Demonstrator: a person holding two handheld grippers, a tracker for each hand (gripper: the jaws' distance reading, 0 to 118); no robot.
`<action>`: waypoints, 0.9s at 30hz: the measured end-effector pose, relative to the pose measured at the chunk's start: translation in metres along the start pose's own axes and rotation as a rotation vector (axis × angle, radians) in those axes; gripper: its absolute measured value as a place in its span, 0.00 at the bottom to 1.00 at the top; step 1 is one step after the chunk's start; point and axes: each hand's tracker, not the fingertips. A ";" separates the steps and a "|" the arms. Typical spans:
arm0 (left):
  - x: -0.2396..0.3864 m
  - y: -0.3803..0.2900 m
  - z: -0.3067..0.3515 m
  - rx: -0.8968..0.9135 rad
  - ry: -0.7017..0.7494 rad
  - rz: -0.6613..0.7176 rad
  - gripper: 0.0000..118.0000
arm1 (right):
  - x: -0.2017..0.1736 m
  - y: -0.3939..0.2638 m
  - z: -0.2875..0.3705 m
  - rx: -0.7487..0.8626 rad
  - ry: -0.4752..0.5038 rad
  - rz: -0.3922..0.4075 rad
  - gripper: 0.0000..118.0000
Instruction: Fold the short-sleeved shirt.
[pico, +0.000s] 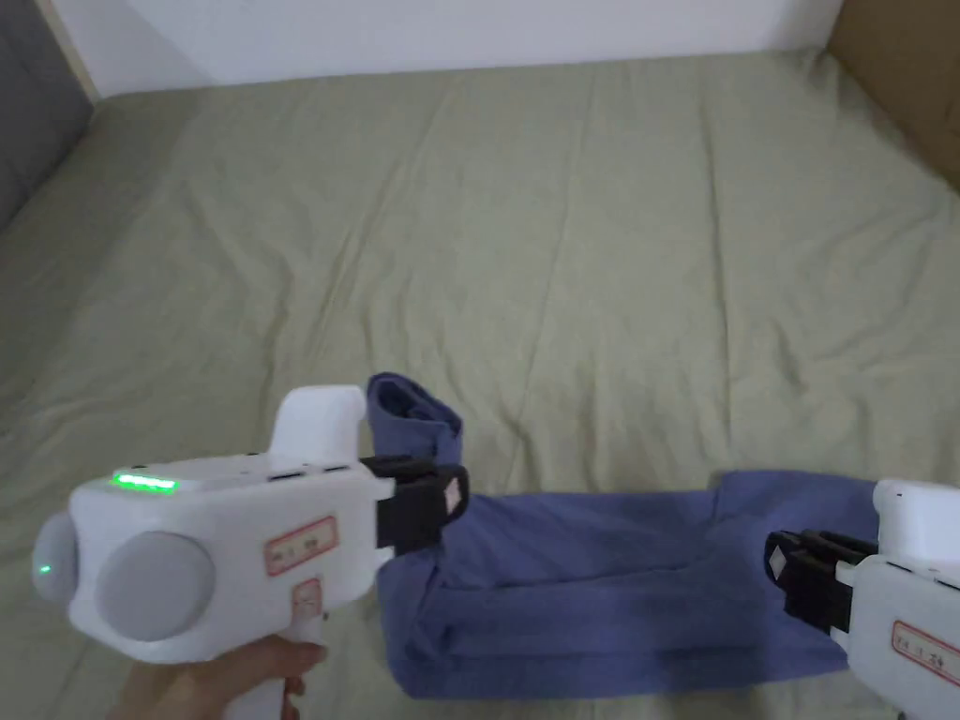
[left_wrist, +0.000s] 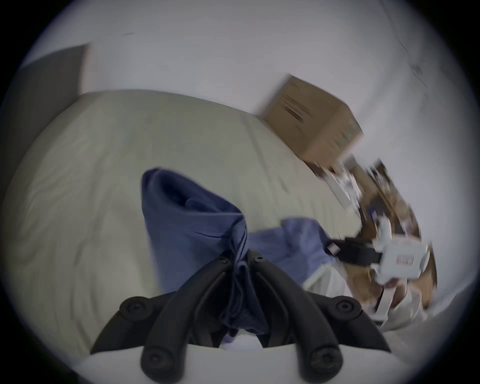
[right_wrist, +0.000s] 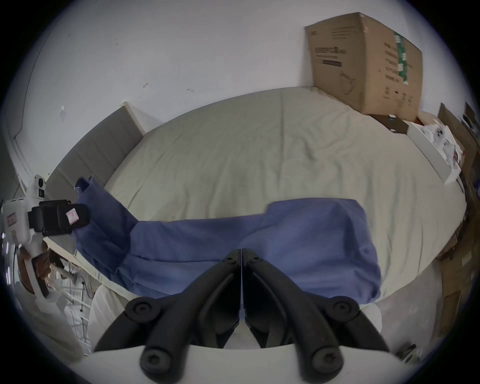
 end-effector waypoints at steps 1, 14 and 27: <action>0.013 -0.001 -0.020 -0.038 -0.031 -0.070 0.07 | 0.008 -0.002 0.003 0.003 -0.007 -0.026 0.01; 0.040 -0.046 -0.116 -0.234 -0.142 0.040 0.80 | 0.073 -0.025 0.037 -0.001 -0.127 -0.190 0.01; 0.015 -0.059 -0.108 -0.203 -0.088 0.171 0.04 | 0.045 -0.024 0.023 -0.014 -0.066 -0.137 0.01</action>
